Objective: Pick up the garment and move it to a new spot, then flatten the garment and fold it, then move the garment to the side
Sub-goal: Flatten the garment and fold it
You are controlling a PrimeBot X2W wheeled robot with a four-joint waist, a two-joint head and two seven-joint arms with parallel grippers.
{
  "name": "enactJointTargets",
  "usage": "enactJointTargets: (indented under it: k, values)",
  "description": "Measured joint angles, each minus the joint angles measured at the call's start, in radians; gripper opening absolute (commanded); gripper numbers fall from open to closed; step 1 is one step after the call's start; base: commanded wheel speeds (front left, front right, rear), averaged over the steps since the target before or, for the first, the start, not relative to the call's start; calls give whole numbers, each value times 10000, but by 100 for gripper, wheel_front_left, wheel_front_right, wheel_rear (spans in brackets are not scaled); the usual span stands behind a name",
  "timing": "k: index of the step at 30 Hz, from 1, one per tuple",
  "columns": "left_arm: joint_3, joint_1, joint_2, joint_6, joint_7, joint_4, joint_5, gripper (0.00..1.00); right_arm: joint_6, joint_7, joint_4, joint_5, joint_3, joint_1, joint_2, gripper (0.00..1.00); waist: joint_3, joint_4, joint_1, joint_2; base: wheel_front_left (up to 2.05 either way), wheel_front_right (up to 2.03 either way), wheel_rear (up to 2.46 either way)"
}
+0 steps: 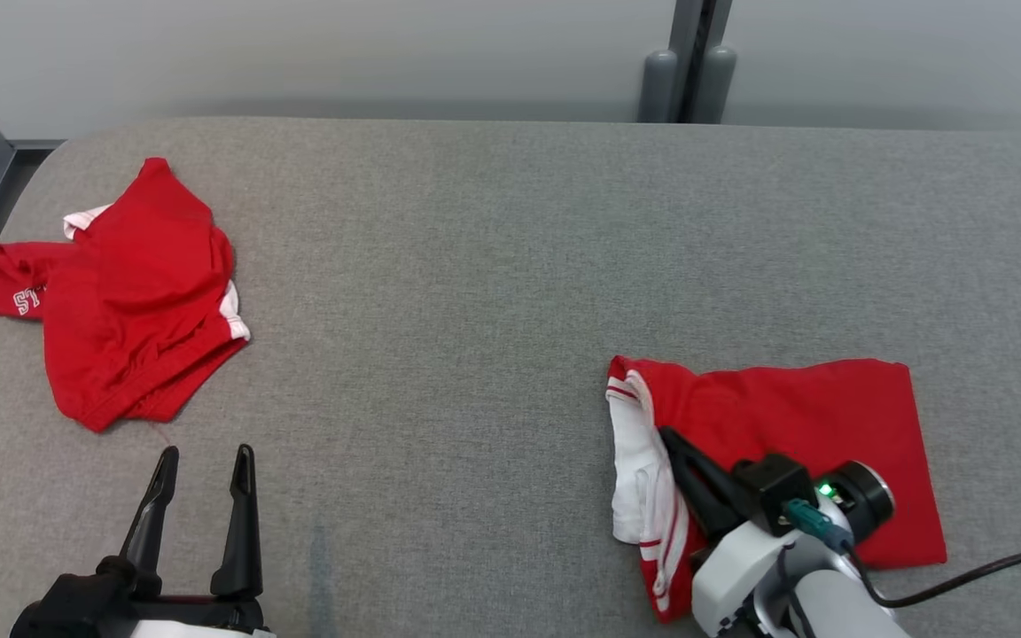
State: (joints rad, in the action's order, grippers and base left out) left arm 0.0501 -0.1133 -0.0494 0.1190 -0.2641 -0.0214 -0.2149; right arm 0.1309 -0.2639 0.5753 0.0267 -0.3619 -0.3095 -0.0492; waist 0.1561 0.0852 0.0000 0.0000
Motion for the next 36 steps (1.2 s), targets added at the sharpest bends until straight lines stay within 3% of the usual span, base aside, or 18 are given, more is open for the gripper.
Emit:
enactJointTargets:
  k: [13,16,19,20,21,22,29,36]
  values:
    - [-27,110,2,31,0,-153,-146,100,0,0,1089,1185,-2349,-803,19,0,94,302,0,0,0,0,0]
    - [115,22,0,12,0,-121,-163,100,0,-2,679,1321,-2311,-822,19,0,-6,124,0,0,0,0,0]
    - [267,-60,2,-2,0,-23,-174,100,0,-2,-284,1151,-1599,-657,29,1,-162,-118,0,0,0,0,0]
    - [332,-68,0,-2,0,12,-169,100,0,-2,-731,968,-1241,-481,31,21,-223,-215,0,0,0,0,0]
    - [395,-88,4,-2,0,50,-155,100,0,-2,-1210,800,-878,-236,17,72,-282,-316,0,0,0,0,0]
    - [456,-125,2,-2,0,84,-155,100,0,-2,-1730,639,-508,27,-46,100,-341,-425,0,0,0,0,0]
    - [606,-335,2,-46,0,134,-42,100,0,-2,-4491,222,2343,2039,-788,100,-827,-1165,0,0,0,0,0]
    - [502,-554,4,-44,-2,-157,35,100,-2,-2,-4696,635,3925,3478,-1147,100,-1381,-1447,0,0,0,0,0]
